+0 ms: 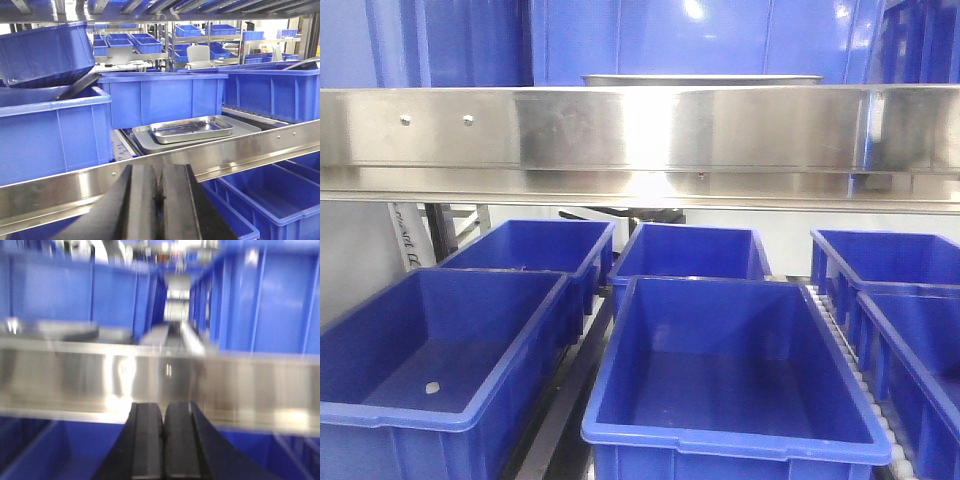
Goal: Stack silver trays without gaps
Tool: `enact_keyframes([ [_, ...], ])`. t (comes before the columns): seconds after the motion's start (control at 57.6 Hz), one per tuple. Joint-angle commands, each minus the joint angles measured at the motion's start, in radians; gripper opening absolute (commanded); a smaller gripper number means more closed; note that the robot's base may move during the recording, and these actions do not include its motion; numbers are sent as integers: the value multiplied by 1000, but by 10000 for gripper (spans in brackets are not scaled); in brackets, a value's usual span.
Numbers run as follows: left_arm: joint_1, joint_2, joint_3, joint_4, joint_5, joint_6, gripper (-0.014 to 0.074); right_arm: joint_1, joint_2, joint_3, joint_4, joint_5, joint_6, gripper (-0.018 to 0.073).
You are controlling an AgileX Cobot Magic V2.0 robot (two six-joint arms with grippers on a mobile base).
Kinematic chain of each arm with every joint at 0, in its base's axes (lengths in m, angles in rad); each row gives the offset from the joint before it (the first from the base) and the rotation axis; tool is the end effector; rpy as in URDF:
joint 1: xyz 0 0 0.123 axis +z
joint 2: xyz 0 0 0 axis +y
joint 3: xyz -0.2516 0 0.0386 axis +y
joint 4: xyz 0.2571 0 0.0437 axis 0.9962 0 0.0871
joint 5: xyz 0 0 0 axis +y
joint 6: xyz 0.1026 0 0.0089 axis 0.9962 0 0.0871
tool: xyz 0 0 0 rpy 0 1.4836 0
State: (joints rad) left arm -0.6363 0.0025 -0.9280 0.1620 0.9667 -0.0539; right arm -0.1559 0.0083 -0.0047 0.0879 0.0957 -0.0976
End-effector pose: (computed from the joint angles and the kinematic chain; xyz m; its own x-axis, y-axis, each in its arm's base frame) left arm -0.0159 0.0287 0.3992 0.0606 0.0029 -0.9982 0.4804 0.8765 0.0317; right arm 0.1078 -0.0161 0.2052 -0.0131 -0.0082 -0.9999 0.1469 0.9891 -0.0100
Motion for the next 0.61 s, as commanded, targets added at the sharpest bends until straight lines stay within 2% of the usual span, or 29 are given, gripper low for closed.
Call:
enact_keyframes([
  [0.0,-5,-2,-1,0,-14,-1,-6,-3,-8,5,-36,57,-7,-81],
  [0.069,-5,-2,-1,0,-14,-1,-6,-3,-8,5,-41,90,-7,-81],
  [0.295,-5,-2,-1,2,-14,-1,-6,-3,-8,5,-41,45,-7,-81],
  [0.59,-5,-2,-1,2,-14,-1,-6,-3,-8,5,12,2,-7,-81],
])
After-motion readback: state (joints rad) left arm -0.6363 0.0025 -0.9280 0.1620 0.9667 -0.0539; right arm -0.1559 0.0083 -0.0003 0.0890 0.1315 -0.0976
